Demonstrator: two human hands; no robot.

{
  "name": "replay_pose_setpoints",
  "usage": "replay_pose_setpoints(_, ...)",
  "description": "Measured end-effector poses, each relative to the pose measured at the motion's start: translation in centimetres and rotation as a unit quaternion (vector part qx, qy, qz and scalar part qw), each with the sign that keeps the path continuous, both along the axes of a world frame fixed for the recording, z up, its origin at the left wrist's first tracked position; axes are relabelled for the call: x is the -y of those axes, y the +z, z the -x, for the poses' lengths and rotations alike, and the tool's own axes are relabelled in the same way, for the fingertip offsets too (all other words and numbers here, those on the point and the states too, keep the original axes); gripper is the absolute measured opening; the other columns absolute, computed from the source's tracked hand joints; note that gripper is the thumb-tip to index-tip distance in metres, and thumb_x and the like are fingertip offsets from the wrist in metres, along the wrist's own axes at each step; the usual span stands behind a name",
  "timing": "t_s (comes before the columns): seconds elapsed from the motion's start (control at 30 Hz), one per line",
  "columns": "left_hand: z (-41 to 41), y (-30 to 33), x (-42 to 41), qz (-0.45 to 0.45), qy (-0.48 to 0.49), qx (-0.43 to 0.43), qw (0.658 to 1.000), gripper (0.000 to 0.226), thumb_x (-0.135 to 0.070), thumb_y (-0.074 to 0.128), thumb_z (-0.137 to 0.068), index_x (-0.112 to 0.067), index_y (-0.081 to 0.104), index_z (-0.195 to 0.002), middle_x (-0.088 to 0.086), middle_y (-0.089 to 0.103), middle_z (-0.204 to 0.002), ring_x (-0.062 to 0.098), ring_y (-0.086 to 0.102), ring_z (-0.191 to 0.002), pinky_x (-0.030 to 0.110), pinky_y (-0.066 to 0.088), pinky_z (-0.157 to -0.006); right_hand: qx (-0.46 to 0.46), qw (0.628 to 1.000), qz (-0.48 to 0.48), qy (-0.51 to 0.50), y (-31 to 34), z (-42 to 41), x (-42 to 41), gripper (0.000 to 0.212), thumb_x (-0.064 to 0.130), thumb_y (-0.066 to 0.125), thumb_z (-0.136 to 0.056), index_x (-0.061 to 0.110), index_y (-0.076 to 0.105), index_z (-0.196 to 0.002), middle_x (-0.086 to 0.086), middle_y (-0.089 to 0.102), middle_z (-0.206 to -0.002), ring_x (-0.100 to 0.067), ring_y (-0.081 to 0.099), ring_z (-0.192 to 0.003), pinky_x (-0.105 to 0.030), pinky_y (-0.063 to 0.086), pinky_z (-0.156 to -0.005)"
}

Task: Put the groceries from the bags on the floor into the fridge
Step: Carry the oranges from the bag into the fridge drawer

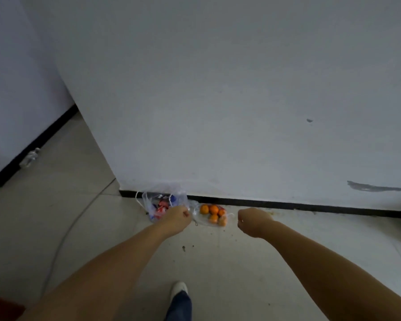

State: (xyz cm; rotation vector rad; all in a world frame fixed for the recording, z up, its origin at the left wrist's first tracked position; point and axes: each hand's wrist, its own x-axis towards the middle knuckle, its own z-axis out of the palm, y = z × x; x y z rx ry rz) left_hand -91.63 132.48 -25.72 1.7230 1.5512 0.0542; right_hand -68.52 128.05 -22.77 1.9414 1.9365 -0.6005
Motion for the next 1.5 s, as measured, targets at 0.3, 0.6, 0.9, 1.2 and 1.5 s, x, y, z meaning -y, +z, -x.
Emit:
replay_pose_setpoints(0.3,-2.3,-5.3,-15.4,0.07,-0.057,-0.014,0.996,0.019,-0.028,0.046,-0.094,-0.017,0.057,-0.084,0.006,0.06,-0.085,0.018,0.054,-0.075,0.038,0.052,-0.073,-0.044,0.994,0.038,-0.094,-5.8,-2.1,-12.6,0.029,0.03,0.038,-0.097,0.016,0.058,-0.111,-0.004,0.063,-0.108,-0.023,0.061,-0.097,-0.031,0.049,-0.08)
replay_pose_setpoints(0.6,-7.1,-32.7,-26.1,0.116,-0.076,-0.001,0.99,0.013,-0.022,0.047,-0.092,-0.022,0.055,-0.082,-0.003,0.057,-0.081,0.015,0.056,-0.081,0.027,0.048,-0.073,-0.121,0.972,0.045,-0.195,-33.8,-5.1,-26.0,0.022,0.025,0.04,-0.097,0.019,0.061,-0.102,-0.001,0.064,-0.096,-0.012,0.059,-0.082,-0.022,0.048,-0.075)
replay_pose_setpoints(0.9,-12.1,-59.8,-36.5,0.041,-0.13,-0.036,0.99,0.017,-0.02,0.047,-0.093,-0.015,0.06,-0.103,0.007,0.06,-0.095,0.021,0.058,-0.086,0.036,0.052,-0.079,-0.183,0.95,0.008,-0.253,-61.8,-7.3,-34.3,0.03,0.024,0.048,-0.094,0.012,0.059,-0.118,-0.01,0.063,-0.115,-0.024,0.06,-0.102,-0.036,0.048,-0.094)
replay_pose_setpoints(1.2,-15.7,-70.0,-39.8,-0.036,-0.255,-0.137,0.957,0.039,-0.018,0.049,-0.095,-0.019,0.041,-0.132,0.004,0.031,-0.143,0.025,0.035,-0.131,0.041,0.039,-0.101,-0.161,0.976,0.016,-0.148,-71.7,-6.6,-39.4,0.082,0.026,0.073,-0.078,0.032,0.025,-0.145,0.0,0.023,-0.154,-0.026,0.023,-0.142,-0.051,0.027,-0.115)
replay_pose_setpoints(1.5,-15.0,-74.0,-41.4,-0.058,-0.318,-0.193,0.926,0.081,-0.019,0.063,-0.083,-0.023,0.013,-0.148,0.009,0.021,-0.15,0.032,0.03,-0.136,0.044,0.04,-0.106,-0.064,0.992,0.025,-0.107,-75.3,-6.4,-41.8,0.073,0.029,0.064,-0.087,0.026,0.021,-0.145,-0.013,0.03,-0.149,-0.036,0.036,-0.135,-0.049,0.026,-0.113)
